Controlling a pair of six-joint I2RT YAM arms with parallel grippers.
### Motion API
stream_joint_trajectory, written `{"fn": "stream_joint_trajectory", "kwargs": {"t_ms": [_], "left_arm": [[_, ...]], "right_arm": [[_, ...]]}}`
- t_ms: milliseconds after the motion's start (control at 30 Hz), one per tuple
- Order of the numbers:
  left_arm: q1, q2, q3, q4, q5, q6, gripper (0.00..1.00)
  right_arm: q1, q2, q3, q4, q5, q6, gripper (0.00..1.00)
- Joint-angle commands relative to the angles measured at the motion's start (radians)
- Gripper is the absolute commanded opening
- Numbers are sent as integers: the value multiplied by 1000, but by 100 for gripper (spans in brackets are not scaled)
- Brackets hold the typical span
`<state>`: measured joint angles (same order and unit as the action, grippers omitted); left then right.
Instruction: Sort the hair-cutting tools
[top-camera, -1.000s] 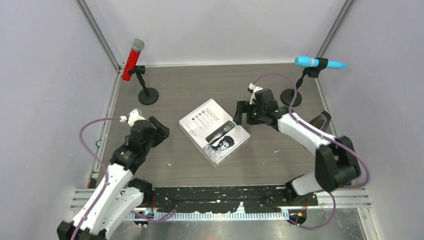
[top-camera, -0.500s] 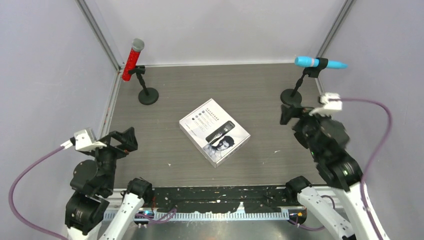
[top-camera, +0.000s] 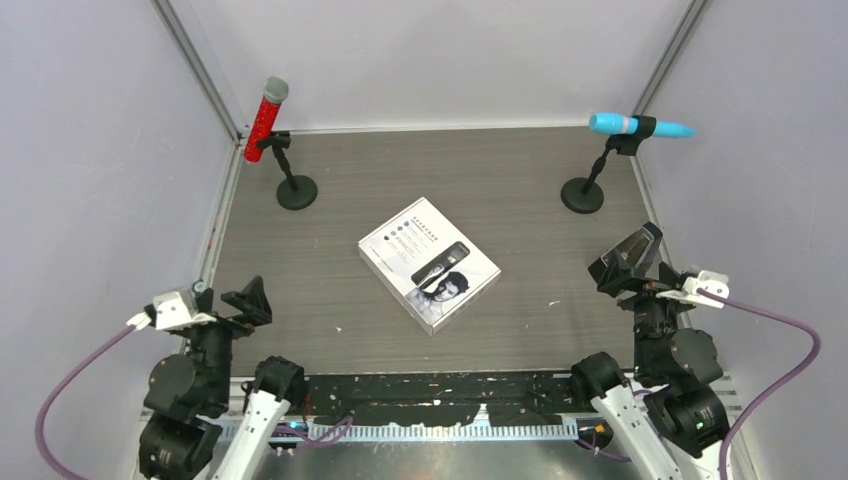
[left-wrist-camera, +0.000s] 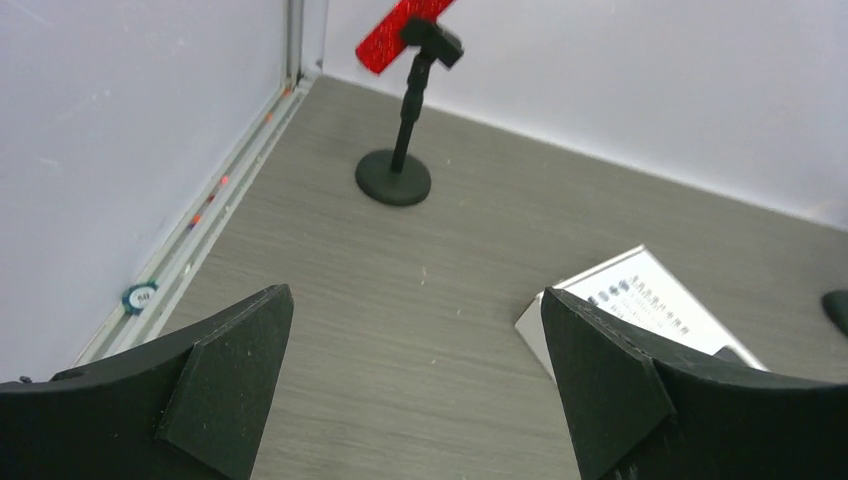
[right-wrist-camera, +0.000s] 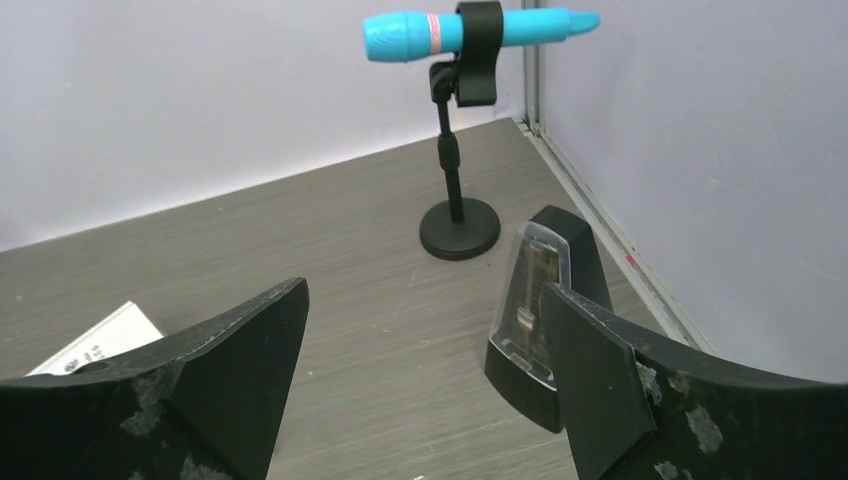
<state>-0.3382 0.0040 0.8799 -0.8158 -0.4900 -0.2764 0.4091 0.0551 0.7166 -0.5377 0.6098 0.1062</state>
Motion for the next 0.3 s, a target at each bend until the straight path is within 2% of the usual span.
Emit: {"fn": "stream_joint_trajectory", "kwargs": {"t_ms": [0, 267], "left_arm": [[4, -145, -79, 43, -10, 26, 100], [4, -214, -165, 86, -44, 29, 100]], "right_arm": [[-1, -74, -63, 78, 68, -41, 96], [-1, -145, -114, 102, 75, -36, 96]]}}
